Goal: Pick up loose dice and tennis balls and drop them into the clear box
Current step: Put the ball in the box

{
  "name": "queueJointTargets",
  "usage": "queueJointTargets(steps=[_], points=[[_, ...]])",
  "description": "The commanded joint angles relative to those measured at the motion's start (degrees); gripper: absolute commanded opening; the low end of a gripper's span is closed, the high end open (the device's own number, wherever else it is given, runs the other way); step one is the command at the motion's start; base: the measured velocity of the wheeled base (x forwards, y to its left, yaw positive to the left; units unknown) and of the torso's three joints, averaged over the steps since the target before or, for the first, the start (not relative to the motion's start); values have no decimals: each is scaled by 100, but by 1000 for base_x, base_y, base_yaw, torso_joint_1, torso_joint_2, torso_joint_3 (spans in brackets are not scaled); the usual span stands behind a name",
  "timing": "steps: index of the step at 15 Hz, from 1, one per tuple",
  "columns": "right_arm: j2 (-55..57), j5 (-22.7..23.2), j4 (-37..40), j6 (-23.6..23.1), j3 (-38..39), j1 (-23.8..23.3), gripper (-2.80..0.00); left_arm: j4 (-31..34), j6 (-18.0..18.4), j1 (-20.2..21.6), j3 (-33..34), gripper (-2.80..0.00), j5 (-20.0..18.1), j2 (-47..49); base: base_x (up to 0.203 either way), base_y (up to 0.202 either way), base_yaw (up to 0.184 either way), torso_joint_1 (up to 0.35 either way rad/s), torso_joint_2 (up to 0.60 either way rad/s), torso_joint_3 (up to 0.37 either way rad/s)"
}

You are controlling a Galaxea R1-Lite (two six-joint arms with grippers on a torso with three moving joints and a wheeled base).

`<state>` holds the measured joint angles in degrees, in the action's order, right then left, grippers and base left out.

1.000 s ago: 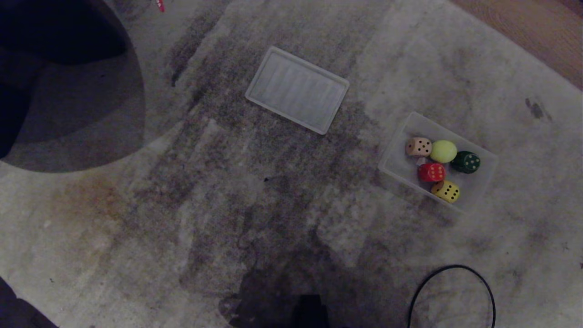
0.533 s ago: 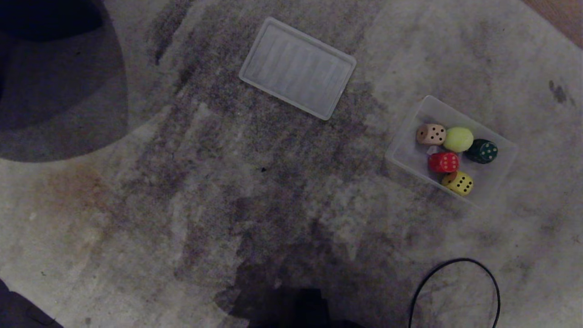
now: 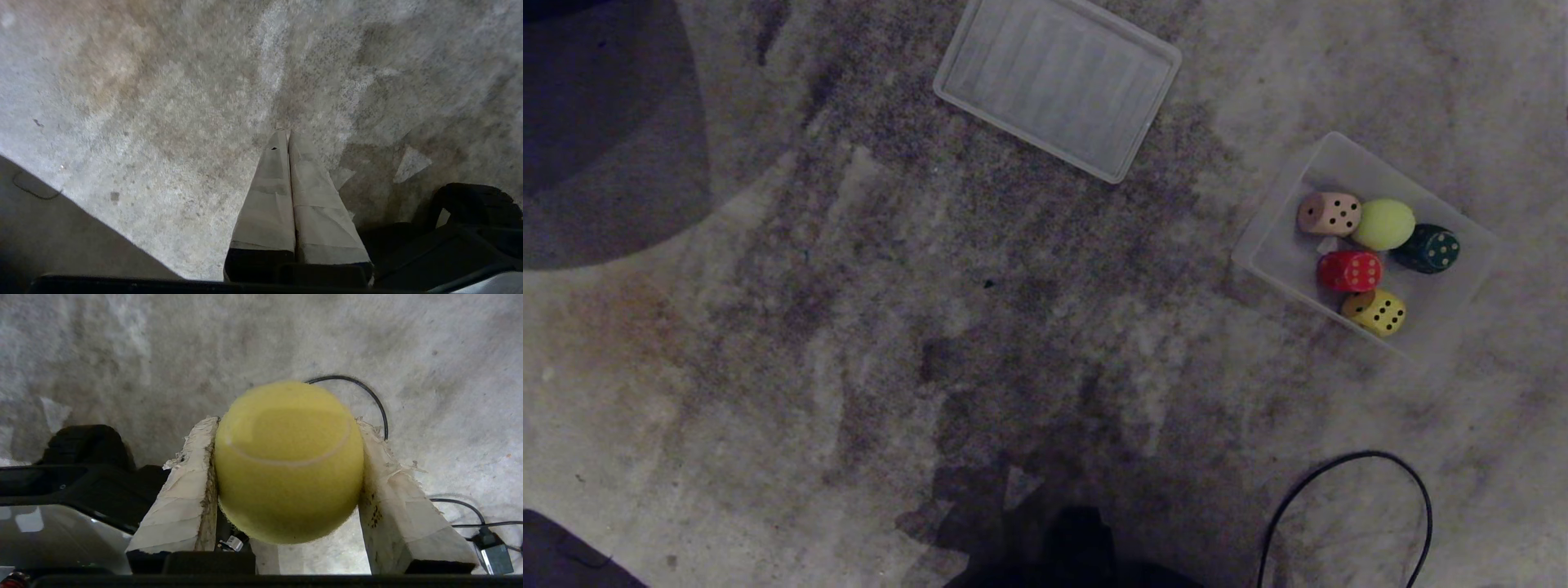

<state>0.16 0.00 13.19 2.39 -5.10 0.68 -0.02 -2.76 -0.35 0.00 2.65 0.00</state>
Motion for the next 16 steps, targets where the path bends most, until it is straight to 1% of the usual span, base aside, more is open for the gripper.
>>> queueJointTargets(steps=[1,8,10,12,13,15,16], points=[[-7,9,8,-29,0,2,-280,-6,-58,0,9,-280,17,9,0,0,0,2,5,-90],[19,0,35,-2,-9,2,-280,-6,-58,0,9,-280,8,9,0,0,0,0,0,-6],[134,0,91,7,-247,-11,-280,-6,-58,0,9,-280,8,9,0,0,0,0,0,0],[861,-33,68,83,-613,-42,-280,-6,-58,0,9,-280,8,9,0,0,0,0,0,0],[1371,-48,8,228,-820,-76,-280,-6,-58,0,9,-280,8,9,0,0,0,0,0,0],[2714,-72,-380,652,-1186,-153,-280,-6,-58,0,9,-280,8,9,0,0,0,0,0,0],[3390,-82,-749,806,-1306,-178,-280,-6,-58,0,9,-280,8,9,0,0,0,0,0,0]])
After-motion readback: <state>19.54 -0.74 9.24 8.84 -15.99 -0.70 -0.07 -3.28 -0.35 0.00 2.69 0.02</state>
